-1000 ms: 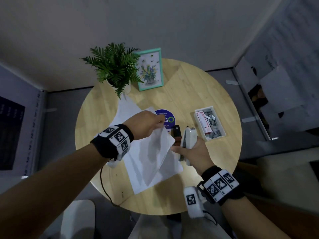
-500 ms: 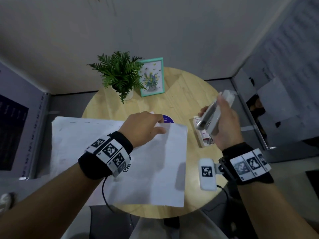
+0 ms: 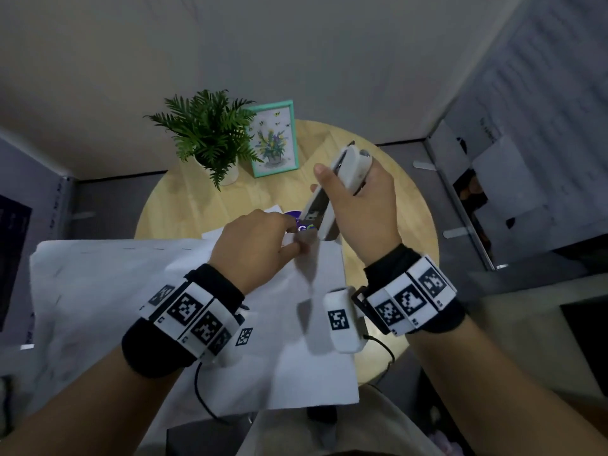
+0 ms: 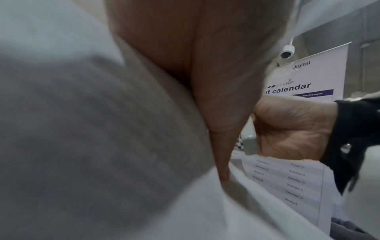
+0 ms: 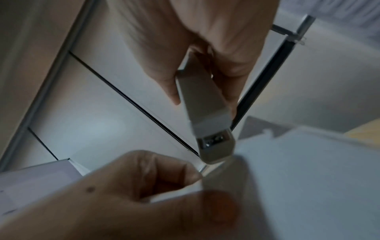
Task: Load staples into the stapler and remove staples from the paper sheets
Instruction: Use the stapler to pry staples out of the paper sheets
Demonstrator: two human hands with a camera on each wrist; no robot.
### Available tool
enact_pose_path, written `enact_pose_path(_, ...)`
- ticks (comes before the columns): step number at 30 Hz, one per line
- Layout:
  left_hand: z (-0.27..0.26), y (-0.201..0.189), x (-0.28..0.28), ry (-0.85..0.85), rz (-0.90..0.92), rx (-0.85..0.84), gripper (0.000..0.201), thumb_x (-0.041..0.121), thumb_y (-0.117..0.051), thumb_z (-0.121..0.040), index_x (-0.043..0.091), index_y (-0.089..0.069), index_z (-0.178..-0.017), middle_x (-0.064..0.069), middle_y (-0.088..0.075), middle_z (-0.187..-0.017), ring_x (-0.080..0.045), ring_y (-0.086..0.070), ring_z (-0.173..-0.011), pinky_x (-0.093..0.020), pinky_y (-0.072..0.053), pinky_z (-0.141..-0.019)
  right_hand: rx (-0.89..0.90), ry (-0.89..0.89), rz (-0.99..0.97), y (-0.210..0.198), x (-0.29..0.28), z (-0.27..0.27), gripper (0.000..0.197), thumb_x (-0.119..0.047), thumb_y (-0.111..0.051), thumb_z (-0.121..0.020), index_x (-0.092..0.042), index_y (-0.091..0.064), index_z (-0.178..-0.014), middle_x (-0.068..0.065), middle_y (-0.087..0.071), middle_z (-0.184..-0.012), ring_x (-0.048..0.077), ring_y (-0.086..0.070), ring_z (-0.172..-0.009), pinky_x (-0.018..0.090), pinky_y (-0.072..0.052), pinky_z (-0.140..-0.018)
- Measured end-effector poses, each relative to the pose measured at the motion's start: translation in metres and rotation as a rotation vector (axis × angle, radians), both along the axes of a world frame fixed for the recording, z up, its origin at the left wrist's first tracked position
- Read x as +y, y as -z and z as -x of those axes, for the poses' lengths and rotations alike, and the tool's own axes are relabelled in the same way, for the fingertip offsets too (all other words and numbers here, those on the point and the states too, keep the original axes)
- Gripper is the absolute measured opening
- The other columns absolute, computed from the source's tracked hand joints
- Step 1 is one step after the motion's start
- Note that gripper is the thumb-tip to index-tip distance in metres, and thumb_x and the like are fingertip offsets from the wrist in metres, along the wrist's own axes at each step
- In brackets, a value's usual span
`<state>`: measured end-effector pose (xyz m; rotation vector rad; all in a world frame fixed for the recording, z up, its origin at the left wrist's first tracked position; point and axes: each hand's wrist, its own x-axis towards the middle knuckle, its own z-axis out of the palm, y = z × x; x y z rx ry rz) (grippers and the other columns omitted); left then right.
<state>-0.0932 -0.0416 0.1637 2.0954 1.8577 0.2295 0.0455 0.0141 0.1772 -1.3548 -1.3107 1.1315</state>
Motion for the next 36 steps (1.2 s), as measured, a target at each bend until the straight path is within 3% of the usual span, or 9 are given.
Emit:
enact_pose_path(2,0.001,-0.001,-0.003,-0.011,-0.011,0.002,0.03,0.049,-0.056,-0.089,0.021,-0.065,-0.092,0.004,-0.052,-0.068,-0.025,-0.056,-0.076,-0.031,-0.03,-0.055,-0.057,0.01,-0.011,0.005,0.002,-0.002,0.035,-0.053,-0.067,-0.069,-0.022,-0.052,-0.074,0.015,-0.067,-0.08,0.035,-0.07,-0.077,0.052,-0.057,-0.068)
enact_pose_path(5,0.001,-0.004,-0.007,-0.032,-0.027,-0.033,0.03,0.051,-0.057,-0.088,0.022,-0.064,-0.089,0.01,-0.04,-0.058,-0.021,-0.045,-0.068,-0.031,-0.024,-0.051,-0.143,-0.017,-0.011,0.008,0.003,-0.005,0.025,-0.044,-0.067,-0.074,-0.026,-0.05,-0.072,0.005,-0.065,-0.074,0.026,-0.068,-0.073,0.046,-0.057,-0.07)
enact_pose_path(7,0.0,-0.006,-0.008,-0.043,-0.022,-0.068,0.029,0.05,-0.058,-0.088,0.022,-0.063,-0.087,0.013,-0.034,-0.055,-0.019,-0.042,-0.067,-0.031,-0.023,-0.05,-0.198,-0.034,-0.019,0.01,0.002,-0.007,0.025,-0.035,-0.068,-0.08,-0.026,-0.047,-0.069,-0.006,-0.056,-0.066,0.015,-0.058,-0.064,0.036,-0.053,-0.066)
enact_pose_path(10,0.0,-0.011,-0.008,-0.048,0.005,-0.13,0.029,0.051,-0.06,-0.085,0.023,-0.062,-0.081,0.011,-0.036,-0.055,-0.018,-0.043,-0.061,-0.03,-0.021,-0.048,-0.225,-0.054,-0.002,0.011,0.002,-0.006,0.028,-0.03,-0.066,-0.083,-0.022,-0.046,-0.067,-0.008,-0.049,-0.062,0.012,-0.048,-0.059,0.031,-0.046,-0.062)
enact_pose_path(15,0.002,-0.015,-0.007,-0.035,0.077,-0.248,0.037,0.058,-0.068,-0.075,0.03,-0.05,-0.06,0.005,-0.036,-0.049,-0.008,-0.037,-0.047,-0.03,-0.02,-0.047,-0.171,-0.037,0.019,0.012,0.006,-0.002,0.037,-0.036,-0.061,-0.087,-0.019,-0.04,-0.061,-0.004,-0.043,-0.059,0.017,-0.043,-0.059,0.041,-0.045,-0.065)
enact_pose_path(20,0.003,-0.016,-0.007,-0.027,0.115,-0.316,0.039,0.059,-0.072,-0.069,0.032,-0.048,-0.053,0.005,-0.035,-0.05,-0.011,-0.033,-0.047,-0.031,-0.021,-0.048,-0.141,-0.031,-0.003,0.012,0.006,0.003,0.045,-0.04,-0.058,-0.09,-0.023,-0.034,-0.056,-0.01,-0.035,-0.051,0.012,-0.035,-0.051,0.031,-0.035,-0.058)
enact_pose_path(25,0.002,-0.009,-0.005,0.002,0.1,-0.346,0.048,0.063,-0.07,-0.066,0.016,-0.061,-0.064,0.003,-0.031,-0.055,-0.016,-0.03,-0.05,-0.031,-0.02,-0.05,-0.166,0.005,-0.054,0.015,0.006,0.006,0.044,-0.039,-0.058,-0.09,-0.024,-0.034,-0.056,-0.01,-0.035,-0.05,0.012,-0.035,-0.05,0.031,-0.034,-0.058)
enact_pose_path(32,-0.001,-0.002,-0.007,0.028,0.101,-0.333,0.038,0.06,-0.069,-0.072,0.026,-0.056,-0.059,0.001,-0.039,-0.047,-0.013,-0.036,-0.047,-0.031,-0.021,-0.047,-0.178,-0.019,-0.081,0.023,0.003,0.005,0.044,-0.04,-0.06,-0.089,-0.027,-0.034,-0.056,-0.011,-0.036,-0.051,0.011,-0.034,-0.05,0.031,-0.033,-0.058)
enact_pose_path(36,-0.004,0.005,-0.009,0.01,0.095,-0.342,0.047,0.061,-0.066,-0.076,0.018,-0.054,-0.062,-0.002,-0.043,-0.051,-0.017,-0.04,-0.049,-0.037,-0.027,-0.05,-0.076,-0.012,-0.007,0.02,0.002,-0.002,0.038,-0.041,-0.058,-0.091,-0.022,-0.042,-0.062,-0.008,-0.042,-0.057,0.014,-0.043,-0.057,0.035,-0.041,-0.062)
